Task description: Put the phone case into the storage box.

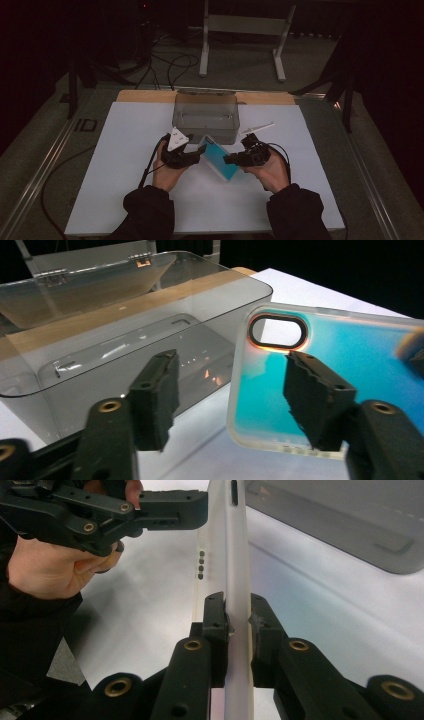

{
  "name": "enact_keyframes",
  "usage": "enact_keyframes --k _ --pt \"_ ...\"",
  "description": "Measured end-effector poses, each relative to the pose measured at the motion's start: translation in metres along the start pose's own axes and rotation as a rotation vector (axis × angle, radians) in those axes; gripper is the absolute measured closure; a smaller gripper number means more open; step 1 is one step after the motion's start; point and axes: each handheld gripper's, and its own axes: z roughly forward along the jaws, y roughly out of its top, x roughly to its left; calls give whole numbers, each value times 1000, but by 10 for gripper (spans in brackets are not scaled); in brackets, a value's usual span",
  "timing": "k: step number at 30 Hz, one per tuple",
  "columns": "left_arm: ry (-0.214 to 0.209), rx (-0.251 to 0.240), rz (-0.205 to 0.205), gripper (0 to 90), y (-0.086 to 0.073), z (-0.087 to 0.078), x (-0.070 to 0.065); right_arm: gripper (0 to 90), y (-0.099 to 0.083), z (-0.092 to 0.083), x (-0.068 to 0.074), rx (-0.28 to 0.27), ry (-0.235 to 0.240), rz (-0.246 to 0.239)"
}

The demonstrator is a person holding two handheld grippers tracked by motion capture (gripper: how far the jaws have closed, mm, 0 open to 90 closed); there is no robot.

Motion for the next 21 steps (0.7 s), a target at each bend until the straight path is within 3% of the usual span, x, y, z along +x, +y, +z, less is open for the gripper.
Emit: enact_keyframes --k 6,11,21 --pt "57 -10 -9 143 1 -3 -1 813 0 0 1 -2 2 -4" --pt "57 -10 -10 8 1 -6 2 813 0 -1 2 -7 5 -3" --pt "81 -37 7 1 1 -17 5 813 1 -1 4 -9 7 -6"
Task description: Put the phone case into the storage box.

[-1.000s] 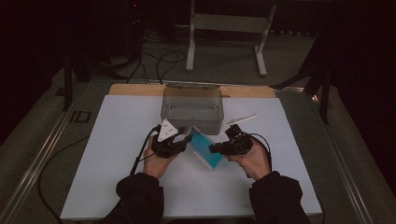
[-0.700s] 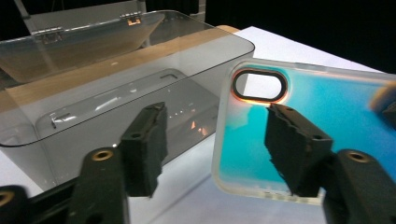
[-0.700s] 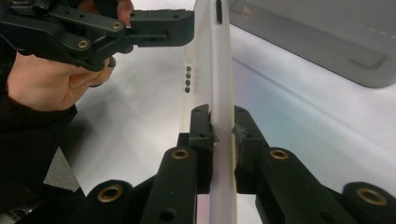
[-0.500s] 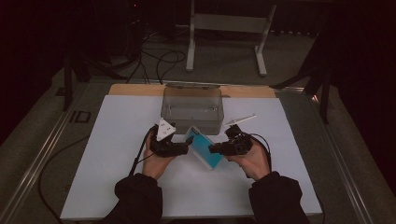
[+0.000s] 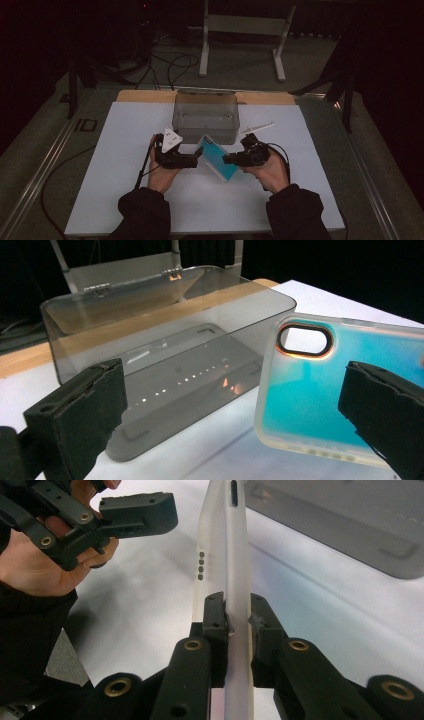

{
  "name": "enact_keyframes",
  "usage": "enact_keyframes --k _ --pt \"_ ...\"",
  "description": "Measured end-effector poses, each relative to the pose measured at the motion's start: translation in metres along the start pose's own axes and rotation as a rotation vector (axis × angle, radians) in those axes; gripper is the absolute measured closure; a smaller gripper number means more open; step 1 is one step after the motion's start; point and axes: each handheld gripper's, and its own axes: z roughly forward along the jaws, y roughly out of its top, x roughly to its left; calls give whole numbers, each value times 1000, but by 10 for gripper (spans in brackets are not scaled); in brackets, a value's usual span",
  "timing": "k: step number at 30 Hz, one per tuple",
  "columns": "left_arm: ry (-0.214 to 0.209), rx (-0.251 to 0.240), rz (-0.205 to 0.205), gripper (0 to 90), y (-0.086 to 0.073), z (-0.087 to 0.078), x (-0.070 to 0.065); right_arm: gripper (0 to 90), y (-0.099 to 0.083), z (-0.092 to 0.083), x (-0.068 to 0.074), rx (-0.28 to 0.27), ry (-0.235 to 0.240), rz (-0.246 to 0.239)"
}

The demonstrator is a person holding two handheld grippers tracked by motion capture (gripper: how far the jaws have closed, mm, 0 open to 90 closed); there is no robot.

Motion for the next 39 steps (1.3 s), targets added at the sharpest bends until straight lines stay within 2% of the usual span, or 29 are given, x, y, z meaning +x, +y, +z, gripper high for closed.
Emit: enact_keyframes --k 15,39 --pt "48 -29 3 1 -6 -24 15 813 1 0 1 -7 -3 -4" --pt "101 -49 -35 1 -30 -67 43 813 2 0 0 -13 -9 0"
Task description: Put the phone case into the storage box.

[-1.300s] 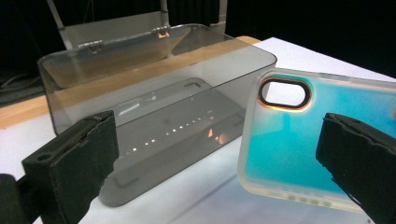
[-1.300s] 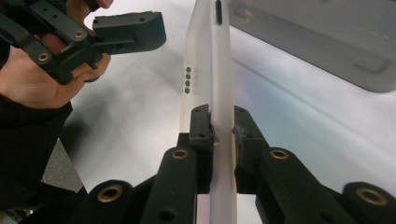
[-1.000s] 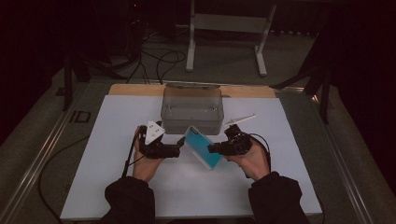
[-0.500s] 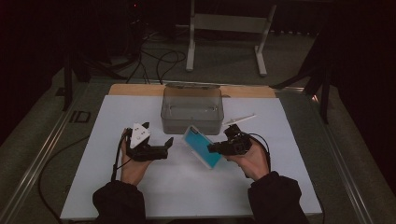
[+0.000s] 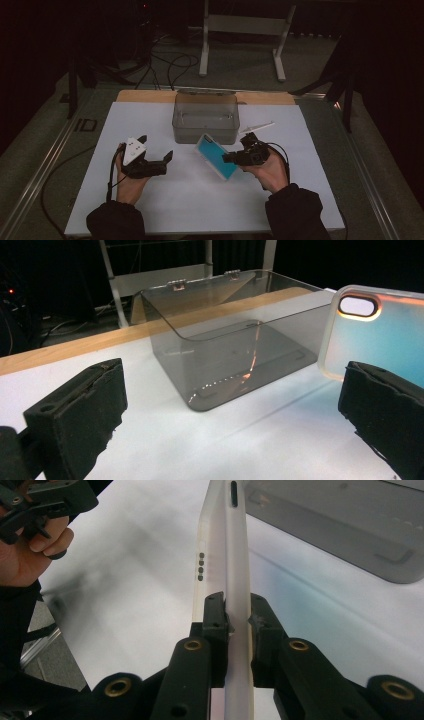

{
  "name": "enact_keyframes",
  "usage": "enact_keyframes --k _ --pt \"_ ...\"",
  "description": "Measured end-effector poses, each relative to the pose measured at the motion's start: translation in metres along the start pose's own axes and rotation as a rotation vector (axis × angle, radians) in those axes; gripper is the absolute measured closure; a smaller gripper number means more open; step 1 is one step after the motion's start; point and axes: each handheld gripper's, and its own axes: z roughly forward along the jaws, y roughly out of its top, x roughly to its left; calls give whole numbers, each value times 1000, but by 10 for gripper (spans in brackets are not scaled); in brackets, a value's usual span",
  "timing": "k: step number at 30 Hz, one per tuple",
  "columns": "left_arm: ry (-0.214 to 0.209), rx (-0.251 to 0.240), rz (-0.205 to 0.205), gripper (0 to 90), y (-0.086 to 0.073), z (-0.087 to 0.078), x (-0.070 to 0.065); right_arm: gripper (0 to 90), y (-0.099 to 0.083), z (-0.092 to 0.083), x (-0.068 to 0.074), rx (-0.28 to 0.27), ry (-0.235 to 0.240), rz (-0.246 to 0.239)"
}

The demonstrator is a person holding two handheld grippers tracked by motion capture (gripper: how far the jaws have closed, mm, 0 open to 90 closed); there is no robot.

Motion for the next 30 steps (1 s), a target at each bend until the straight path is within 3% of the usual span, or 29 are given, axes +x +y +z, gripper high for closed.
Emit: enact_keyframes --k 8,20,30 --pt "5 -14 0 1 -8 -9 6 813 1 0 0 -5 -2 2" --pt "24 -29 -5 1 -33 -34 17 814 2 0 1 -14 -4 2" --pt "62 -48 -8 1 -46 -52 26 813 3 -1 1 -21 -4 5"
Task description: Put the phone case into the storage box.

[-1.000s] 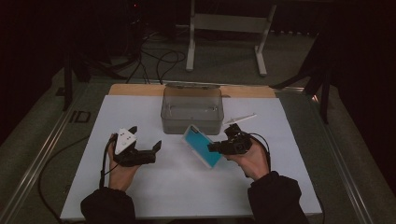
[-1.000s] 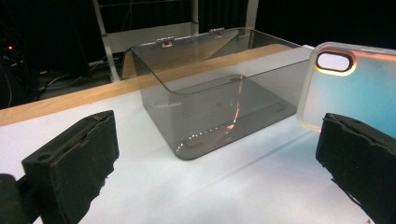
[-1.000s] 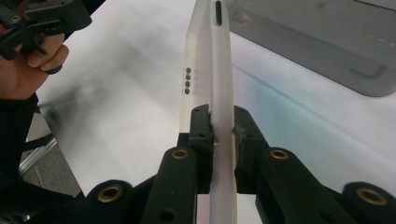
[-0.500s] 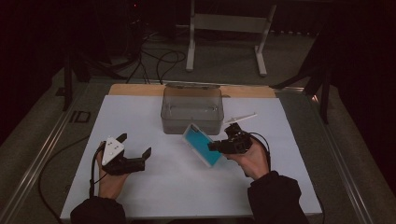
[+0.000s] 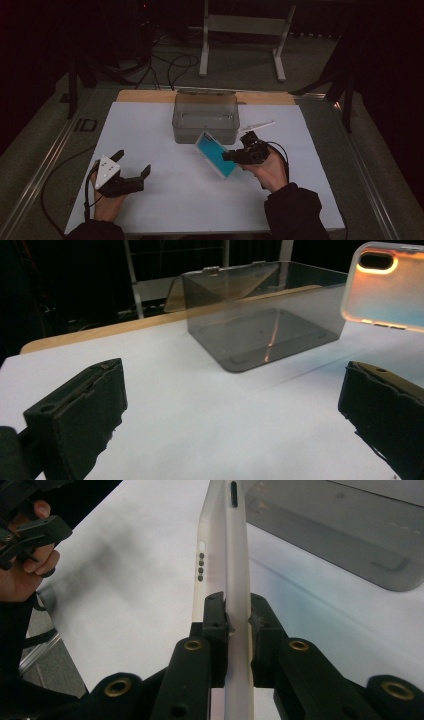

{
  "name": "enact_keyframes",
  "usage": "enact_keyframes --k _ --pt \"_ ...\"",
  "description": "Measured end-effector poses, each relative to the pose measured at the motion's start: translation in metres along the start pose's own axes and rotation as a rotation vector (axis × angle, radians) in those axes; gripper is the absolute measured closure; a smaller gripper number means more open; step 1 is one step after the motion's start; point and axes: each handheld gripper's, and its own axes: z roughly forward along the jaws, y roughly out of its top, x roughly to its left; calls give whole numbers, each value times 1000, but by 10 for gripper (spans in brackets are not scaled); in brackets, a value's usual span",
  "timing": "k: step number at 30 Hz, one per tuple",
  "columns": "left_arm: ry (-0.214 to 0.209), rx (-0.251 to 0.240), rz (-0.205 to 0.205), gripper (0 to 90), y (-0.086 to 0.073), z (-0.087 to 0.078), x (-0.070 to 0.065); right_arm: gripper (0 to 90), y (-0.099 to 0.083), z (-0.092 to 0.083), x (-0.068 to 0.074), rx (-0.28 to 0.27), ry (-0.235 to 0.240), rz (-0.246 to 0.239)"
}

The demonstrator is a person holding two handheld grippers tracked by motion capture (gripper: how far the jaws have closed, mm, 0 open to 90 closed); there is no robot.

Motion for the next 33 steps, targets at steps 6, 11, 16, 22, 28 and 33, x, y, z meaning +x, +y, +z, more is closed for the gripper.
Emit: enact_keyframes --k 6,11,16,22,28,33 --pt "33 15 11 1 -9 -8 3 813 0 -1 -1 -13 -5 6" --pt "66 10 7 1 -13 -9 5 814 1 1 -1 -24 -6 12" --pt "81 10 7 1 -15 -8 7 813 2 3 -1 -37 -8 21" --pt "95 5 5 1 -16 -8 7 813 5 4 -3 -60 -39 31" --pt "100 2 6 1 -16 -8 6 813 8 5 -4 -74 -48 38" --pt "101 1 7 1 -16 -8 6 813 10 4 -6 -83 -54 42"
